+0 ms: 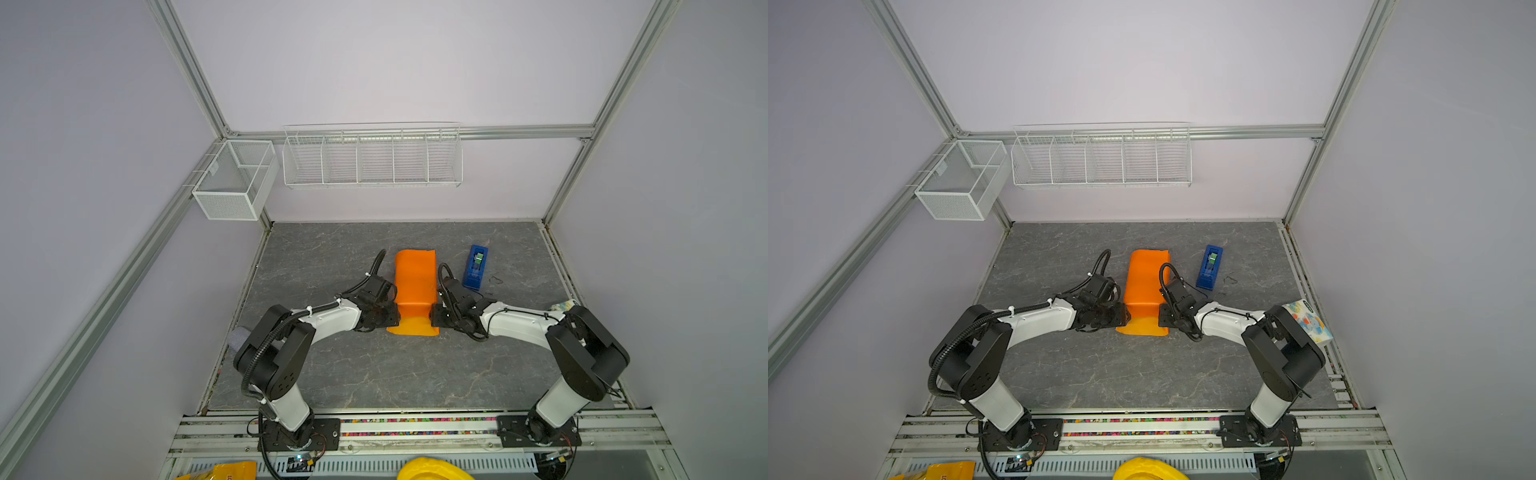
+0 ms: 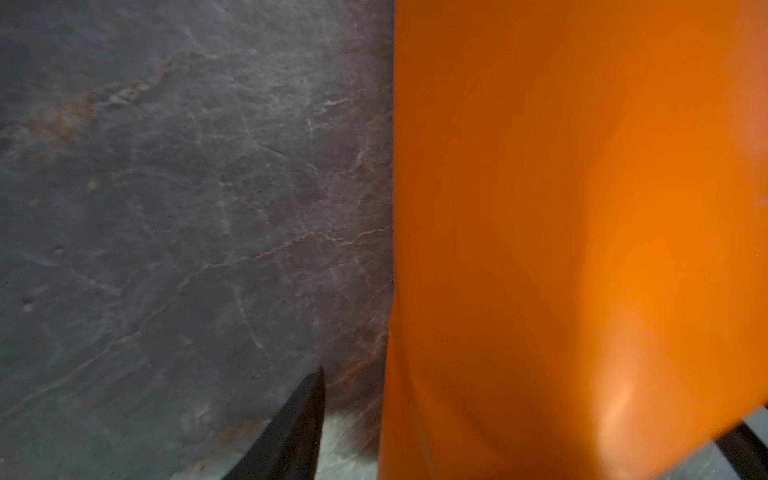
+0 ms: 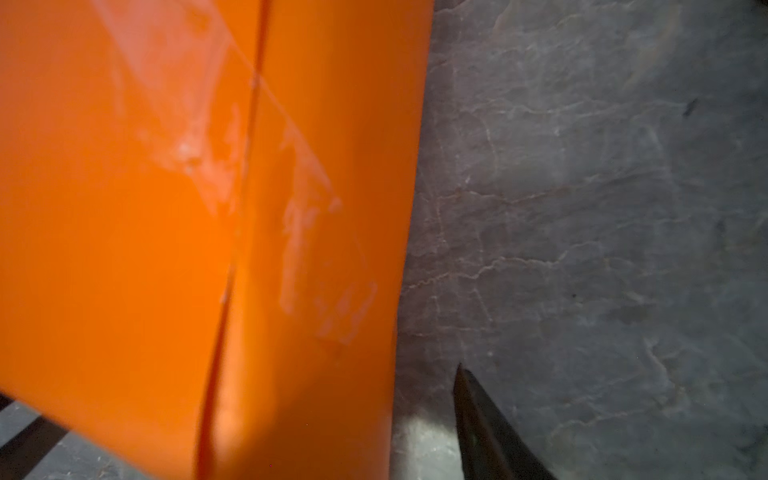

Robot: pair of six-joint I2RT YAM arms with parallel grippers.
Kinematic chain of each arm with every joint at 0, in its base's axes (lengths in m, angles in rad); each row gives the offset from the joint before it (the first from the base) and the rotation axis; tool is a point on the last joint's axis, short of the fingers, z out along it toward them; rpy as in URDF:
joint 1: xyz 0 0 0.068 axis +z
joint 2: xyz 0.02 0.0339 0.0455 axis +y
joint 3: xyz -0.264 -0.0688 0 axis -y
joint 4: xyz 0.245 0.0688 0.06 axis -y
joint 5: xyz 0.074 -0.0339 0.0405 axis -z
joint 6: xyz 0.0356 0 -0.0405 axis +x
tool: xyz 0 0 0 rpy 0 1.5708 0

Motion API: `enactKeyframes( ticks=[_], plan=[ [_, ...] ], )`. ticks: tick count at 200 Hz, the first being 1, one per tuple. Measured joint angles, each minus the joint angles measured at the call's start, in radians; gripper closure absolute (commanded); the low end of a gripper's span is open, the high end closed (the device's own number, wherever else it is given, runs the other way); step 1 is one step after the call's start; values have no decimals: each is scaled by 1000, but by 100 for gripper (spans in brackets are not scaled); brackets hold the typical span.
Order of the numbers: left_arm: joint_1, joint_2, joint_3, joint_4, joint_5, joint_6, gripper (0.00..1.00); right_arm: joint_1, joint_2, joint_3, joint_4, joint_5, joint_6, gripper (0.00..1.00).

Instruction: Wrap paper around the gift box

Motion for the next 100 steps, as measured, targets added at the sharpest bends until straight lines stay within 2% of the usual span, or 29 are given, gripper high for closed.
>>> enactKeyframes(
  ticks=[55,100],
  plan=[
    [0,14,17,10,-19,-1,45,9,15,0,48,21,-20,74],
    [0,17,52,12,-55,9,46,9,21,0,57,27,-29,81]
  ],
)
